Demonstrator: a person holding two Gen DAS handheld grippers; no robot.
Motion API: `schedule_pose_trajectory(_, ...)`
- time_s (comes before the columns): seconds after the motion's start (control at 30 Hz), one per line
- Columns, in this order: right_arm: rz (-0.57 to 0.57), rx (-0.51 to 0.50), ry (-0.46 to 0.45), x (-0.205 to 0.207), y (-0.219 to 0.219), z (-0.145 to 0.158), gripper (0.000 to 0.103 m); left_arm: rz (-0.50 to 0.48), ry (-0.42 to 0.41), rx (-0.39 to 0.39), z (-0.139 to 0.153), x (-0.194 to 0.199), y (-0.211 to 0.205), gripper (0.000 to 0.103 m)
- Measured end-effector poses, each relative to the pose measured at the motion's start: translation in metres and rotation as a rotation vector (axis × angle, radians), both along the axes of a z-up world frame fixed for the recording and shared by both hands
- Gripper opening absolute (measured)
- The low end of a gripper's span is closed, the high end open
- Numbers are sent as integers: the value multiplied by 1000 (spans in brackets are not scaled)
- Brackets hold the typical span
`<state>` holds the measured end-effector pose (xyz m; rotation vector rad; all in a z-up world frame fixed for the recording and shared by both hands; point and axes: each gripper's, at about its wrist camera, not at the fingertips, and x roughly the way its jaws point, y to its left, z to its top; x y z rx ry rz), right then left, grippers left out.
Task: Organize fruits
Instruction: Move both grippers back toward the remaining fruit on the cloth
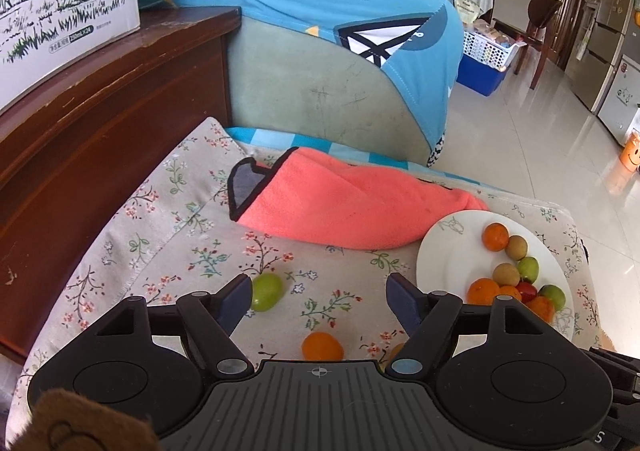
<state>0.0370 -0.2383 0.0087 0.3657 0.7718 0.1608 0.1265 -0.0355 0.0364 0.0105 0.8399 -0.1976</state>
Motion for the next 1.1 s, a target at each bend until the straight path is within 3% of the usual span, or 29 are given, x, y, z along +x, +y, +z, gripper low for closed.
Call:
schedule_pose_trajectory(0.43, 103, -38, -12, -3, 24, -5, 35, 112, 28, -48, 2, 5, 36, 77)
schedule_pose_trajectory(0.73, 196, -85, -10, -4, 55, -13, 35, 153, 49, -36, -5, 8, 49, 77)
schedule_pose_trajectory(1.1, 175, -104, 50, 7, 71, -34, 35, 95, 109, -16, -37, 12, 28, 78)
